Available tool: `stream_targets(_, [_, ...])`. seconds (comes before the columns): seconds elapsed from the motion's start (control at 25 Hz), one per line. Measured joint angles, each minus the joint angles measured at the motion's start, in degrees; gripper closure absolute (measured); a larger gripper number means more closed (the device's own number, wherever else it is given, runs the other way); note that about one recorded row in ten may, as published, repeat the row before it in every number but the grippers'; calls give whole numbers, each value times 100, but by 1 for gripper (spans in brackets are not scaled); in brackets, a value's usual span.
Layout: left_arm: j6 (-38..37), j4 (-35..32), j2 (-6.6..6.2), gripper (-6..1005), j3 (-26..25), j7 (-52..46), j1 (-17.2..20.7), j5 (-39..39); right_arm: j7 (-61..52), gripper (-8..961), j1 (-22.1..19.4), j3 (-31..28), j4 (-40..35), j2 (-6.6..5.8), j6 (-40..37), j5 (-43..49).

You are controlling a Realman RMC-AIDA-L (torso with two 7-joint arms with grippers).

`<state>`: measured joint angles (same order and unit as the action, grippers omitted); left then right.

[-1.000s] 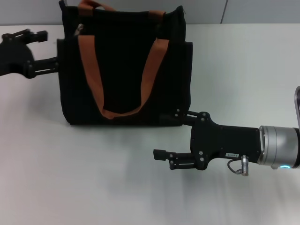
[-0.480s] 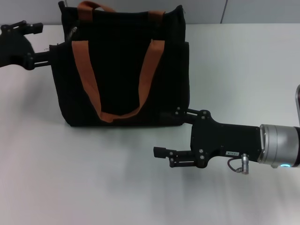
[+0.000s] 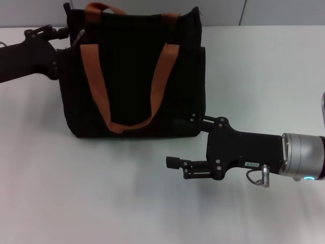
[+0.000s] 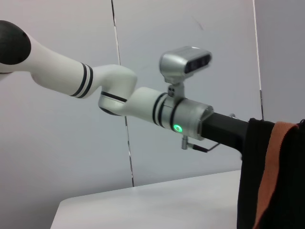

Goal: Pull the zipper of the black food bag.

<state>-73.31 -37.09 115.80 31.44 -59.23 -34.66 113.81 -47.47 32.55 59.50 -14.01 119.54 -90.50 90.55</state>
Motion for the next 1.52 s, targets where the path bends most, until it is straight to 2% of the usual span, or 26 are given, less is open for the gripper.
stream_targets(0.12, [270,-20,84,229,3,54,-57,-8,0,152,2,1,-9,-1,-8,0])
stream_targets(0.32, [-107,-51,9,233,-50,65,-18,-104,0,155,4,0,2,-1,12,0])
stream_targets(0.6, [-388,-96,1,375,-71,89,233,-670,-12,160,6,0,3,-1,14,-20])
stream_targets(0.8, [-623,-103,67,477,-83,285,399,-908,-18,164,6,0,14,-1,-8,-163])
stream_targets(1.0, [-785,-52,133,679,-81,499,544,-1239,-51,168,-62,-9,40,0,-446,-639])
stream_targets(1.04, [-831,-39,168,756,-86,617,592,-1353,-110,169,-66,-8,55,0,-564,-790])
stream_targets(1.12, [-851,-26,221,910,-88,776,649,-1498,-348,170,-50,-5,81,2,-752,-1088])
stream_targets(1.32, [-857,112,260,973,-79,991,686,-1600,-1772,174,258,11,-70,-5,-855,-1775])
stream_targets(1.52, [-927,237,260,968,-57,1287,704,-1754,-3632,177,815,32,-539,-27,-176,-1780])
